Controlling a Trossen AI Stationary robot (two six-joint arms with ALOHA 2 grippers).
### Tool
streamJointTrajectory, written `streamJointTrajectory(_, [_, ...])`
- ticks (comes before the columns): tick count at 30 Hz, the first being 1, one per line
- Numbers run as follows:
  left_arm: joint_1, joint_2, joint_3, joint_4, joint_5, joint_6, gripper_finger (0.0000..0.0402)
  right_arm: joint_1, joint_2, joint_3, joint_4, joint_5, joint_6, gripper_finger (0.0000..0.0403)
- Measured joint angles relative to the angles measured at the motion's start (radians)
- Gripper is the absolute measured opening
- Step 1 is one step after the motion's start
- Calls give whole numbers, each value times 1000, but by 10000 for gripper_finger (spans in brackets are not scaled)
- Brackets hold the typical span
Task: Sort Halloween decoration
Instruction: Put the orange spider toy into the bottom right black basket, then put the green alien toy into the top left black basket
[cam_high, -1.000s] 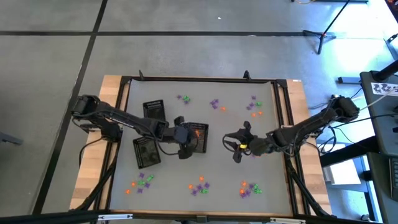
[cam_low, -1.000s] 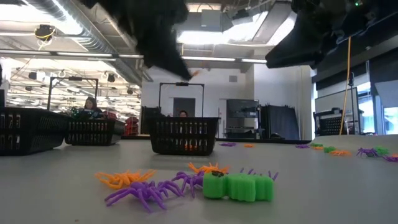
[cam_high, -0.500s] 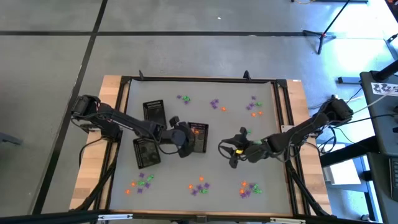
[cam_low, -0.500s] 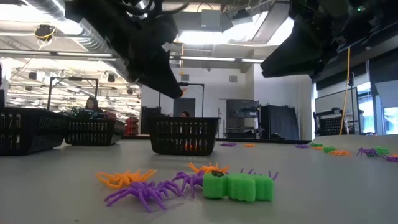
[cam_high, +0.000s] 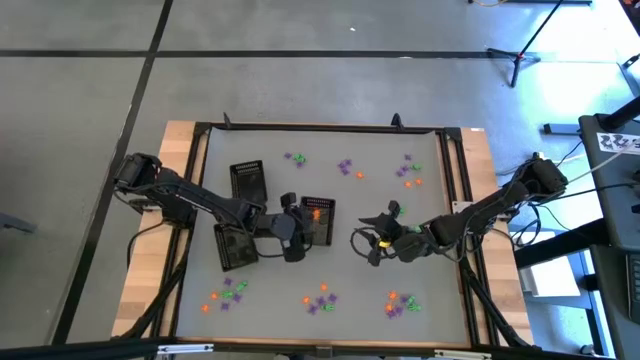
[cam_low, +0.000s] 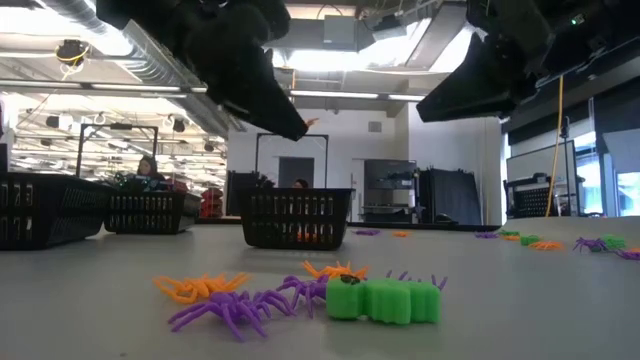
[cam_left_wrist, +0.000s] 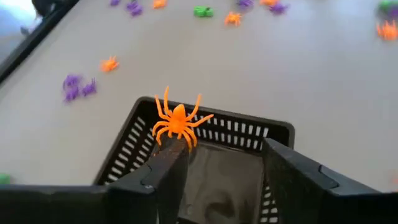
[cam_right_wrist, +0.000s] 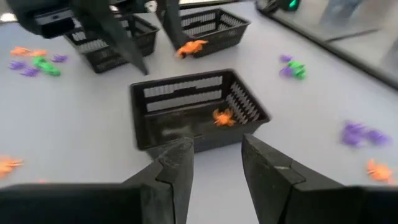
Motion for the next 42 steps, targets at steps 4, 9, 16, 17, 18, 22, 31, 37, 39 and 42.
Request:
streamJointTrajectory(4, [0,6,0,-3,-17,134,196,0,0,0,0,72,-51,133])
streamJointTrajectory(9, [0,11,0,-4,-27,265,196,-14,0,0,7,135,-93,133])
streamJointTrajectory(16, [20,11,0,32,-16,328,196,-132,27,2,253,-114,-113,133])
streamJointTrajectory(17, [25,11,0,30,-7,331,196,-147,43,2,297,-157,-131,133])
streamJointTrajectory(18, [29,11,0,31,6,331,196,-160,62,2,345,-187,-153,133])
streamJointTrajectory(22, [44,11,0,34,62,331,196,-197,157,10,473,-237,-202,133])
streamJointTrajectory(31, [47,11,0,31,82,271,196,-266,322,158,443,-345,-283,133])
streamJointTrajectory(37, [46,11,0,7,78,223,196,-277,336,200,298,-344,-282,133])
streamJointTrajectory(39, [46,11,0,0,76,222,196,-277,336,201,275,-329,-282,133])
streamJointTrajectory(42, [46,11,0,-4,65,222,196,-277,336,201,254,-318,-281,133])
